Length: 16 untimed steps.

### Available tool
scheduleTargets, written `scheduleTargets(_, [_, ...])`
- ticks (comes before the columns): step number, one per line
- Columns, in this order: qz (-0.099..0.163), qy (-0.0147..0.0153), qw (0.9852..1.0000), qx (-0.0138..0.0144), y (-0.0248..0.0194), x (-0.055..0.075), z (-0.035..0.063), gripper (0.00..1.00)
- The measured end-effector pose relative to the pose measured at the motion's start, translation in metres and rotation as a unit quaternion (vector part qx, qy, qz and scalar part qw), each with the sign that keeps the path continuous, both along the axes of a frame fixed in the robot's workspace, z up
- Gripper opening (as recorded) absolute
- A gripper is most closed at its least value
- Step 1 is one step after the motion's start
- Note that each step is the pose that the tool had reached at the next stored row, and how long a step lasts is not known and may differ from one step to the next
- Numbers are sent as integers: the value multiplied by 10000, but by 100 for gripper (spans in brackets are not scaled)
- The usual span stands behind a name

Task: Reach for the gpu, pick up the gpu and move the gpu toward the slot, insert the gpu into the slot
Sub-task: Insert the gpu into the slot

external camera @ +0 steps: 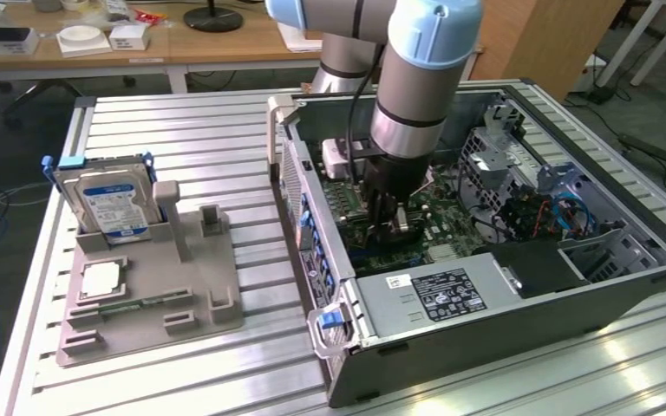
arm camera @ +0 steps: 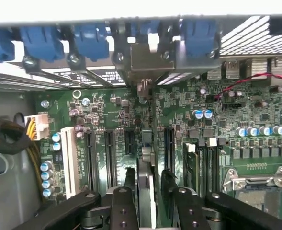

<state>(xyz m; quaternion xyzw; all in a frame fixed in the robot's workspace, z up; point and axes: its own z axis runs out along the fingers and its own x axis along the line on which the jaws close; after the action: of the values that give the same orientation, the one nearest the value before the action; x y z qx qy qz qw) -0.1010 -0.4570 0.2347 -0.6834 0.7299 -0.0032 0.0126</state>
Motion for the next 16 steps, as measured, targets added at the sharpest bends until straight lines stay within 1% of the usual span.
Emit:
scheduleTargets(5, [0,-6,10000,0,0,0,154,35])
scheduleTargets(12, [0,-20,10000,-7,0,0,408,35])
scheduleTargets(13, [0,-21,10000,-6,0,0,443,34])
scheduleTargets(15, [0,-21,10000,-6,0,0,449,21])
scheduleTargets(16, [0,-21,10000,-6,0,0,449,21])
